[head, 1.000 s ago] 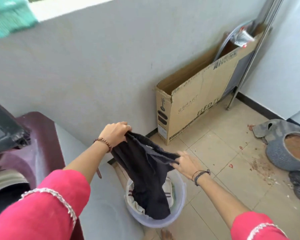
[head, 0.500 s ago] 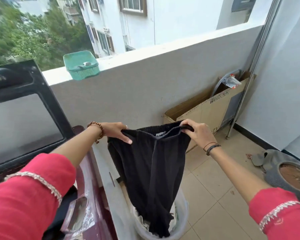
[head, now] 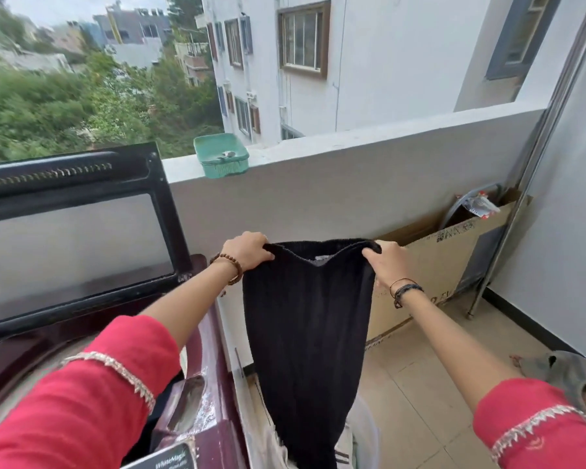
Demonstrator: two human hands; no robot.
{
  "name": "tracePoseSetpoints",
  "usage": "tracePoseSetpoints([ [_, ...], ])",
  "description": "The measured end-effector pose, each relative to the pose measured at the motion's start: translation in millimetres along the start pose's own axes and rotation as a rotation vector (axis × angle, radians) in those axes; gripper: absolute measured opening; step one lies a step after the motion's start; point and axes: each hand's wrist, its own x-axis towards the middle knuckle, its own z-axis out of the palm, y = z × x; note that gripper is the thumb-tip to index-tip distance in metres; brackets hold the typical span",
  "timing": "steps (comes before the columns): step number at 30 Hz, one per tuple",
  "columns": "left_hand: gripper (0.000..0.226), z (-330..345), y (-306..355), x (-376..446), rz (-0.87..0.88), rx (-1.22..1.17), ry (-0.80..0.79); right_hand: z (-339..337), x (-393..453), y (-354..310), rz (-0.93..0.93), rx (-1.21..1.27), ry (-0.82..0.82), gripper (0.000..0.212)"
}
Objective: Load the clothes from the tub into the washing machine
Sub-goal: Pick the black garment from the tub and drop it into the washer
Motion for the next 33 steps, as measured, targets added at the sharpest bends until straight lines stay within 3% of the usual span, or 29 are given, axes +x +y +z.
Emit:
tracePoseSetpoints([
  [3,0.03,-11,-2,2,-0.084,-0.277,0.086,-2,0,-22,0.139,0.348,-0.027,0.019],
  [7,0.022,-34,-8,2,-0.132,-0.58,0.117,-9,5,-63,0.237,0.802,-0.233,0.017],
  [9,0.01,-47,-12,2,-0.144,-0.851,0.069,-10,7,-83,0.227,0.932,-0.317,0.025],
  [11,0.014,-61,-14,-2,-0.149,-1.115,0.018,-11,10,-102,0.21,1.054,-0.381,0.031],
  [15,0.017,-87,-22,-11,-0.092,-1.291,0.097,-13,19,-141,0.129,1.16,-0.432,0.036],
  [21,0.025,-144,-43,-24,-0.099,-1.677,0.389,-16,11,-208,-0.327,0.805,-0.338,0.023],
  [24,0.026,-174,-50,-35,0.034,-1.707,0.485,-16,3,-243,-0.615,0.534,-0.273,0.021],
  [28,0.035,-218,-58,-60,0.292,-1.437,0.676,-13,-5,-293,-1.037,0.12,-0.111,0.032],
  [31,0.045,-254,-80,-76,0.373,-1.019,0.919,-12,-10,-333,-1.199,-0.124,0.03,0.039],
  [33,0.049,-276,-99,-86,0.403,-0.722,0.996,-15,-14,-361,-1.275,-0.278,0.11,0.045],
])
